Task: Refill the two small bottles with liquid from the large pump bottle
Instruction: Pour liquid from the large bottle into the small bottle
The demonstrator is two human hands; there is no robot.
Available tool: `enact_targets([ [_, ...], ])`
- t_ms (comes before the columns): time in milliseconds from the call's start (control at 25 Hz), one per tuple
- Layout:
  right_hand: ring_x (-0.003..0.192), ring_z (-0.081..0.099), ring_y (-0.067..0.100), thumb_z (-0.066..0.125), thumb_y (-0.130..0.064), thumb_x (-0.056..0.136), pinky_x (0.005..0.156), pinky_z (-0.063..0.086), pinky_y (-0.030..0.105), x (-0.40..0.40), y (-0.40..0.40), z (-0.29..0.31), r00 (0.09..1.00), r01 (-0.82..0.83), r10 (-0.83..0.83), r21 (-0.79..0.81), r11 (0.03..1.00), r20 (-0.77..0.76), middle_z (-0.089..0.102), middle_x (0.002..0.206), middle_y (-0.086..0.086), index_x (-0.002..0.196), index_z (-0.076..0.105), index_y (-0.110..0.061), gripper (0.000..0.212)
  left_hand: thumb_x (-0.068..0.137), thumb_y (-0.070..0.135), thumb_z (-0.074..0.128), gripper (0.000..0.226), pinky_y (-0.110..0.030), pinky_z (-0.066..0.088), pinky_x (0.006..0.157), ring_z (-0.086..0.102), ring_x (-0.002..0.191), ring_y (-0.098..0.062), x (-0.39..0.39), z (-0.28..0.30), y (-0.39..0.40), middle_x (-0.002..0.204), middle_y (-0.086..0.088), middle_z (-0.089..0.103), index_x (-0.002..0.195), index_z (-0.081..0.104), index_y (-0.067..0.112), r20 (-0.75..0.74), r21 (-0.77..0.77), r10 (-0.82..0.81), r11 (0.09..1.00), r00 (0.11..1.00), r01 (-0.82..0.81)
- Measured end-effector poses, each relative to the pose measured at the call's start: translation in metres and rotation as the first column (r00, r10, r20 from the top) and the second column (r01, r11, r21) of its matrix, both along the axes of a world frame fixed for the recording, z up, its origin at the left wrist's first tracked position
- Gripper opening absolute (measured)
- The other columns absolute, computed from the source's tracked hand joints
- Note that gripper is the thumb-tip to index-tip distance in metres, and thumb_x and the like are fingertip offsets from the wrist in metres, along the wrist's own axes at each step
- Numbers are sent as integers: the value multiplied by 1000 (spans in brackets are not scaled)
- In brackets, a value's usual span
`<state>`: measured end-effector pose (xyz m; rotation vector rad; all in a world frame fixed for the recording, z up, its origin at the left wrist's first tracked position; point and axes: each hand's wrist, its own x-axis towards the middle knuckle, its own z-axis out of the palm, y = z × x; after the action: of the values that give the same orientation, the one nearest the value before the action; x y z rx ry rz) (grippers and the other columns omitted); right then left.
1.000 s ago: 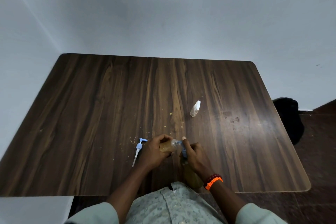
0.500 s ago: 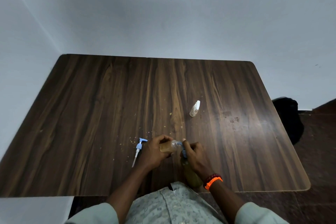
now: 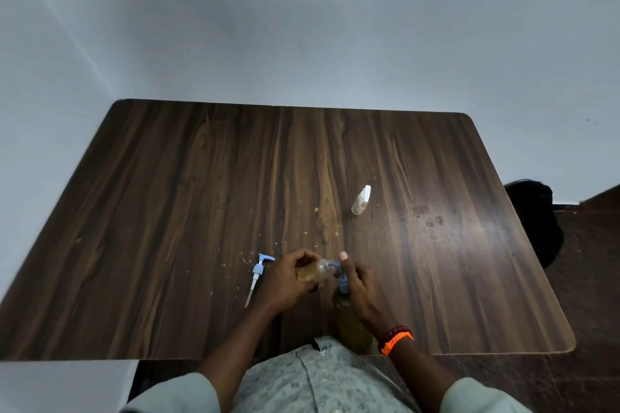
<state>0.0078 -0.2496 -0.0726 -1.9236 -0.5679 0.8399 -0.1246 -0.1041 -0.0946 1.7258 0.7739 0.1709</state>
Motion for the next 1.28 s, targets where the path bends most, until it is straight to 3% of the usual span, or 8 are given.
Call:
enact_targets([
  [120, 69, 72, 20, 45, -85, 84, 62, 60, 44, -6, -9, -5, 999, -30, 28, 42, 999, 38, 73, 78, 10, 88, 68, -30, 60, 71, 24, 90, 40, -47, 65, 90, 76, 101, -10, -1, 0, -1, 106, 10, 79, 107, 74, 32, -10, -10, -23, 1000, 1000, 23],
  [280, 65, 69, 11, 58, -71, 87, 59, 51, 28, -10, -20, -5, 992, -18, -1, 154, 988, 124, 71, 72, 5, 84, 63, -26, 45, 67, 23, 92, 44, -47, 65, 92, 77, 103, -13, -2, -2, 0, 107, 6, 80, 106, 74, 29, -22, -29, -26, 999, 999, 25],
  [560, 61, 63, 10, 73, -63, 83, 55, 50, 28, 0, -15, -10, 982, -17, -19, 191, 982, 188, 66, 68, -3, 84, 60, -24, 42, 70, 5, 94, 46, -20, 59, 88, 73, 100, 2, -1, -2, 0, 108, 5, 79, 105, 74, 26, 4, -77, 61, 995, 998, -61],
  [640, 77, 69, 5, 81, -61, 76, 69, 57, 26, -1, -21, -12, 978, -87, 54, 160, 983, 202, 70, 82, -7, 99, 60, -26, 46, 71, 2, 94, 46, -19, 59, 88, 72, 98, 6, -1, -1, 1, 108, 5, 79, 105, 73, 26, 8, -92, 70, 993, 998, -69],
  [760, 118, 54, -15, 93, -56, 61, 98, 45, 4, -3, -35, -22, 954, -153, 131, 61, 986, 271, 57, 127, -16, 134, 47, -21, 92, 71, -2, 92, 46, -18, 59, 89, 71, 94, 9, -1, -2, 1, 111, -1, 78, 108, 73, 17, 1, -107, 77, 991, 997, -76],
  [840, 122, 53, -5, 99, -45, 58, 104, 42, 7, -2, -44, -32, 950, -155, 141, 29, 988, 280, 50, 135, -8, 146, 39, -9, 113, 71, -3, 92, 46, -19, 59, 90, 72, 94, 8, -1, -4, 1, 112, -4, 79, 109, 73, 15, 2, -113, 79, 991, 997, -78],
  [1000, 116, 60, 7, 92, -34, 74, 111, 47, 26, 1, -48, -37, 947, -177, 172, -7, 984, 271, 59, 127, 3, 141, 44, -4, 87, 70, 2, 94, 47, -24, 61, 94, 75, 102, -4, 0, -7, 1, 113, 0, 79, 110, 73, 18, -2, -111, 76, 991, 997, -76],
  [1280, 106, 63, 8, 77, -21, 87, 85, 48, 10, 6, -36, 13, 900, -313, 286, 28, 949, 330, 47, 138, -5, 157, -2, -38, 107, 71, 2, 94, 47, -17, 58, 86, 73, 96, 4, 2, -4, 2, 108, 3, 78, 111, 73, 15, 3, -92, 91, 992, 996, -91],
])
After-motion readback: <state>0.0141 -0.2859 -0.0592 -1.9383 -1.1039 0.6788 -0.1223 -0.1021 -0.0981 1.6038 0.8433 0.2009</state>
